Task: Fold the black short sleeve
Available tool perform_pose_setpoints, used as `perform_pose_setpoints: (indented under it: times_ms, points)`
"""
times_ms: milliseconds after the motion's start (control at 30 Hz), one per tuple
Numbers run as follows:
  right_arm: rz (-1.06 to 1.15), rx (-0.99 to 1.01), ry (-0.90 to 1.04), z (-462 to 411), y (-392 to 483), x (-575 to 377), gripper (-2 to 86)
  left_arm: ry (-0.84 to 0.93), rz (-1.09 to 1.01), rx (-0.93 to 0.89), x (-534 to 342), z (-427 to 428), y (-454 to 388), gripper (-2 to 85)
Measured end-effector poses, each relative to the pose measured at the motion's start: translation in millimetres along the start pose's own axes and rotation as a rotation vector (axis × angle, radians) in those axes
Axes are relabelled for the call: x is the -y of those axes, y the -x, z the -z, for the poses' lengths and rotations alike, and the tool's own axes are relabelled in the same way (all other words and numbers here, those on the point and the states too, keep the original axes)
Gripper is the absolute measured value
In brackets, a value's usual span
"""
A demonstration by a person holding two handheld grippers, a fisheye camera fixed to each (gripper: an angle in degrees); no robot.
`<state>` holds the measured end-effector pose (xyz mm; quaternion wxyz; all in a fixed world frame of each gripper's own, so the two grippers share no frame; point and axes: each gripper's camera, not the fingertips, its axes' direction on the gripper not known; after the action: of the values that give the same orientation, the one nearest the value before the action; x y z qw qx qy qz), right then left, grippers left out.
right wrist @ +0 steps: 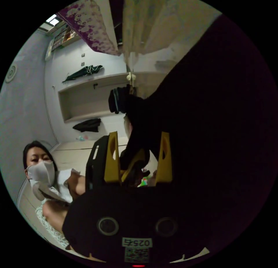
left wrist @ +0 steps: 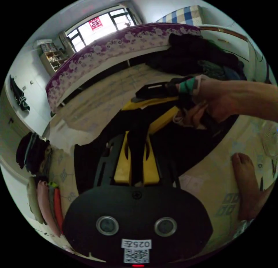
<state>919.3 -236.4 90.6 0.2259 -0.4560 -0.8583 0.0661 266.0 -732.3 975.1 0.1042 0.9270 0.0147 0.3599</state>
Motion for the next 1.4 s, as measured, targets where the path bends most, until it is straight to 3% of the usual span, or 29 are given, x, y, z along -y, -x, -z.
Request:
perform_pose_setpoints:
  times_ms: [100,233,300,367,433,567,700,733,800,900,1067,1133,1200,1267,1333,1400]
  points:
    - [-0.001,-0.135,0.078,-16.1,49.5,11.5,5.6,-0.020,-0.102,0.119,-6.7,-3.7,-23.8,3.4]
    - [0.158,-0.292,0.239,-58.6,168.4,40.6,3.4,-0.232,0.063,0.298,-39.7,34.6,-19.0,3.0]
    - [0.226,-0.339,0.336,-92.3,220.1,55.5,3.1,-0.257,0.088,0.358,-51.0,43.3,-16.5,1.2]
    - [0.259,-0.386,0.438,-133.8,260.3,67.9,3.0,-0.159,0.082,0.362,-53.6,28.6,-13.5,0.0]
    - [0.255,-0.398,0.538,-188.3,296.0,76.9,2.5,-0.123,0.123,0.217,-53.9,5.4,-2.2,-0.7]
    - [0.205,-0.384,0.581,-241.0,322.9,72.8,1.8,0.001,0.265,0.206,-33.3,-52.2,26.7,-1.0]
    - [0.205,-0.373,0.576,-235.7,343.0,58.2,1.0,0.479,0.446,0.337,-64.6,-142.2,89.1,-1.1]
    - [0.204,-0.367,0.556,-219.8,348.3,58.4,0.8,0.360,0.379,0.455,-75.3,-134.6,94.6,-1.0]
    - [0.208,-0.400,0.513,-190.3,354.8,59.5,0.4,0.477,0.311,0.575,-86.4,-142.9,105.9,-0.9]
    - [0.241,-0.459,0.512,-138.7,353.3,47.1,0.0,0.429,0.382,0.601,-84.9,-119.0,129.5,-0.9]
    - [0.126,-0.362,0.323,-27.2,301.3,-5.7,-0.1,0.323,0.367,0.443,-60.0,-76.6,128.6,-0.9]
    - [0.075,-0.427,0.231,18.2,258.0,-37.1,0.1,0.248,0.326,0.378,-62.6,-57.4,113.1,-0.9]
    - [0.016,-0.517,0.181,39.7,222.2,-57.5,0.4,0.340,0.337,0.272,-65.0,-55.6,113.0,-0.9]
    - [-0.005,-0.596,0.156,48.5,192.5,-72.5,0.9,0.299,0.359,0.226,-58.7,-40.9,121.0,-0.9]
    - [-0.076,-0.430,0.073,66.4,174.5,-82.7,0.9,0.318,0.534,0.093,-51.4,-29.7,156.9,-0.9]
    - [-0.071,-0.408,0.064,70.9,177.9,-86.7,0.9,0.323,0.677,-0.029,-48.9,-25.7,190.4,-0.9]
